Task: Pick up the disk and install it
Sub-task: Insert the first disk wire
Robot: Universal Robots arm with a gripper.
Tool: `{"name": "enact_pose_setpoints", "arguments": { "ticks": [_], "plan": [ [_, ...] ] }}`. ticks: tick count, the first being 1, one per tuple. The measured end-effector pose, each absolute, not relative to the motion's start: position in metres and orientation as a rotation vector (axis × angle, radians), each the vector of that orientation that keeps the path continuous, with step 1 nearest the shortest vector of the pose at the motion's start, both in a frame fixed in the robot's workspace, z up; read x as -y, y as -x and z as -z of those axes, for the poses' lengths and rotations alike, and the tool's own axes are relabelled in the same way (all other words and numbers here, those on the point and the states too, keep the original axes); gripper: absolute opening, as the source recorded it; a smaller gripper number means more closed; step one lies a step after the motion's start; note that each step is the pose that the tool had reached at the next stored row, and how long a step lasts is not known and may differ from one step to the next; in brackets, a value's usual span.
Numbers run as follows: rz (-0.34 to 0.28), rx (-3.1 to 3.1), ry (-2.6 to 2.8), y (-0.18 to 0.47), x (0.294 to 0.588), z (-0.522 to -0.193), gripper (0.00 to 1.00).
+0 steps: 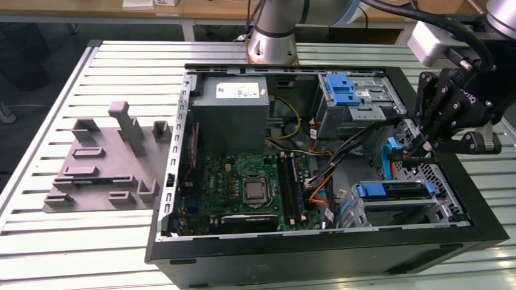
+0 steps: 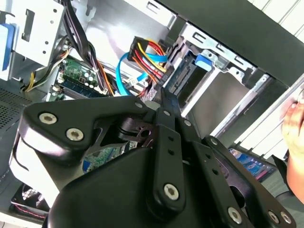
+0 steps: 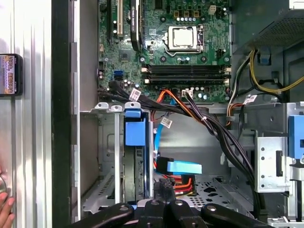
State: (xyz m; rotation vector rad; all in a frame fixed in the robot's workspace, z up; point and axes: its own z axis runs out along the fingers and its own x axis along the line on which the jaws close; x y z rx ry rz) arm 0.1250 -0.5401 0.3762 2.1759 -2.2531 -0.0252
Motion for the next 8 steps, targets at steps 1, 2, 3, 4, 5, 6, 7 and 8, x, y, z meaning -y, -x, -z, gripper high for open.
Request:
{"name": "enact_pose_setpoints", "arguments": {
  "ticks": [1,2,3,4,5,6,7,8],
  "plan": [
    [0.025,2.253,-2.176,-0.1254,0.5392,-0.3755,0.11],
    [0.024,2.253,-2.176,-0.1257,0.5385,-0.3749,0.11],
    [0.024,2.253,-2.175,-0.1258,0.5377,-0.3741,0.17],
    [0.023,2.252,-2.175,-0.1258,0.5371,-0.3733,0.17],
    [0.022,2.252,-2.174,-0.1259,0.5365,-0.3727,0.17],
    [0.021,2.251,-2.174,-0.1259,0.5360,-0.3720,0.24],
    [0.020,2.251,-2.174,-0.1259,0.5357,-0.3714,0.24],
    [0.019,2.251,-2.173,-0.1259,0.5354,-0.3706,0.24]
  ]
}}
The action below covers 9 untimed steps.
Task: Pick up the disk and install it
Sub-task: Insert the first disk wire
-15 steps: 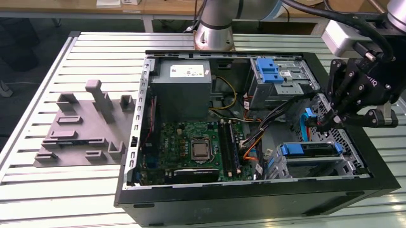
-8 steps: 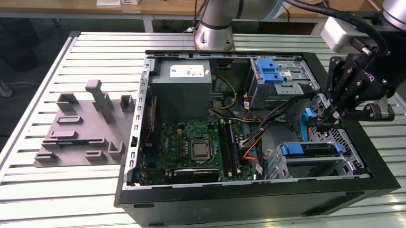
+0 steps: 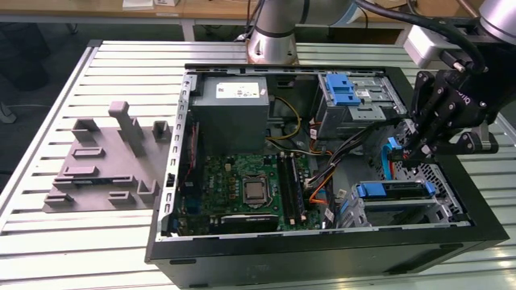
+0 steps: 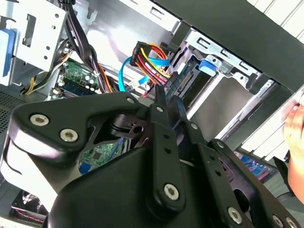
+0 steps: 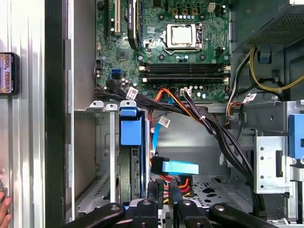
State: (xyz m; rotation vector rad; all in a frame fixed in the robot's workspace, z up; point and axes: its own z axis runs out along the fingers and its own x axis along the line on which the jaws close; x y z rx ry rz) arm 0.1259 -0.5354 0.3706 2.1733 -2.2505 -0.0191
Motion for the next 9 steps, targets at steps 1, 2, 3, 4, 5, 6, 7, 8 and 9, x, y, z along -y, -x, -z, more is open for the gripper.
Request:
{"name": "enact_pose_setpoints", "arguments": {
  "ticks": [1,2,3,4,5,6,7,8,9],
  "plan": [
    [0.018,2.250,-2.173,-0.1260,0.5353,-0.3698,0.24],
    [0.016,2.250,-2.173,-0.1260,0.5352,-0.3692,0.24],
    [0.012,2.250,-2.173,-0.1260,0.5352,-0.3686,0.24],
    [0.007,2.249,-2.172,-0.1260,0.5352,-0.3679,0.24],
    [0.003,2.248,-2.171,-0.1259,0.5352,-0.3672,0.24],
    [-0.002,2.248,-2.170,-0.1260,0.5352,-0.3665,0.24],
    [-0.009,2.246,-2.169,-0.1259,0.5353,-0.3658,0.24],
    [-0.015,2.245,-2.168,-0.1259,0.5353,-0.3651,0.24],
    [-0.018,2.245,-2.168,-0.1260,0.5352,-0.3645,0.24]
  ]
}}
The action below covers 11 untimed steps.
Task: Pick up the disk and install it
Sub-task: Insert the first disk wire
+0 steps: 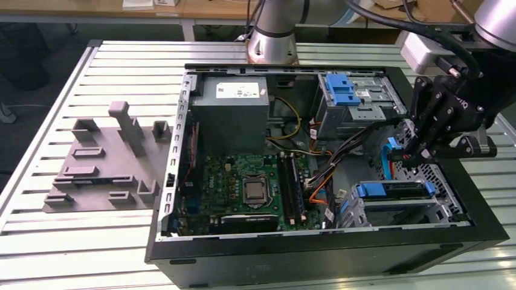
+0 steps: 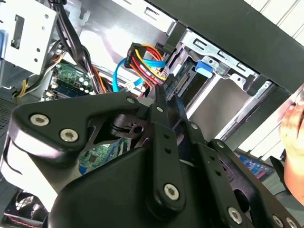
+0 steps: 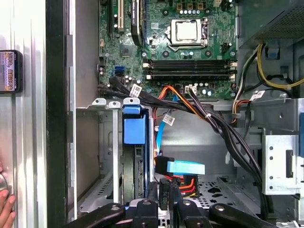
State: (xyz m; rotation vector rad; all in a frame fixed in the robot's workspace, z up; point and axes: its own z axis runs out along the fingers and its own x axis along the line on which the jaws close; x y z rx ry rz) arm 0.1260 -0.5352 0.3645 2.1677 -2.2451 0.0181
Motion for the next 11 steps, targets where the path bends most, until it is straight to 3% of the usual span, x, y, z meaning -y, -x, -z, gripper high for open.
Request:
{"name": "enact_pose_setpoints", "arguments": {
  "ticks": [11],
  "plan": [
    [-0.020,2.245,-2.168,-0.1259,0.5335,-0.3592,0.24]
  ]
}}
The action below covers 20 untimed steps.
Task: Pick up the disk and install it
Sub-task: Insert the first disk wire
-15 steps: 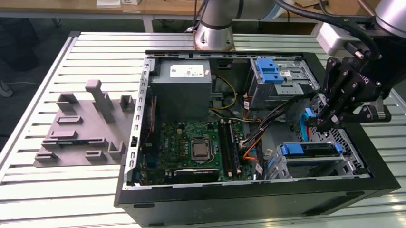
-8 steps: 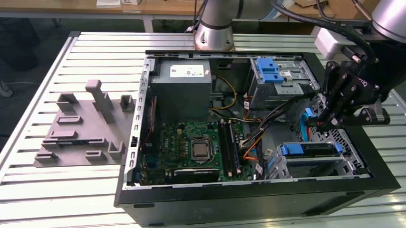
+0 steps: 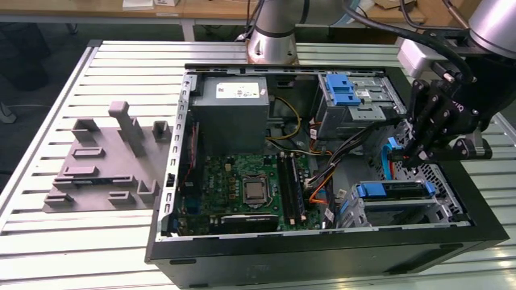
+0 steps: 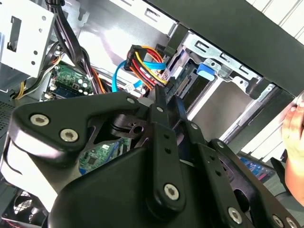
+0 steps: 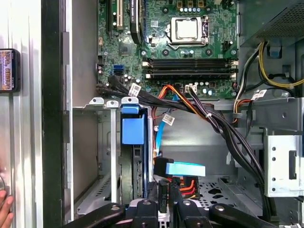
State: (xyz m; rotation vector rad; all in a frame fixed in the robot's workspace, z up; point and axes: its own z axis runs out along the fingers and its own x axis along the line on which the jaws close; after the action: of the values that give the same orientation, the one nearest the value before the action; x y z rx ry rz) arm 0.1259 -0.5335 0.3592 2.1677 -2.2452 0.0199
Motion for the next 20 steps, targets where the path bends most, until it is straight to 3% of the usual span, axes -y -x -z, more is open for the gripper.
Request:
{"name": "enact_pose_setpoints", "arguments": {
  "ticks": [18,20],
  "plan": [
    [-0.020,2.245,-2.168,-0.1260,0.5324,-0.3517,0.24],
    [-0.020,2.245,-2.168,-0.1259,0.5324,-0.3515,0.16]
  ]
}}
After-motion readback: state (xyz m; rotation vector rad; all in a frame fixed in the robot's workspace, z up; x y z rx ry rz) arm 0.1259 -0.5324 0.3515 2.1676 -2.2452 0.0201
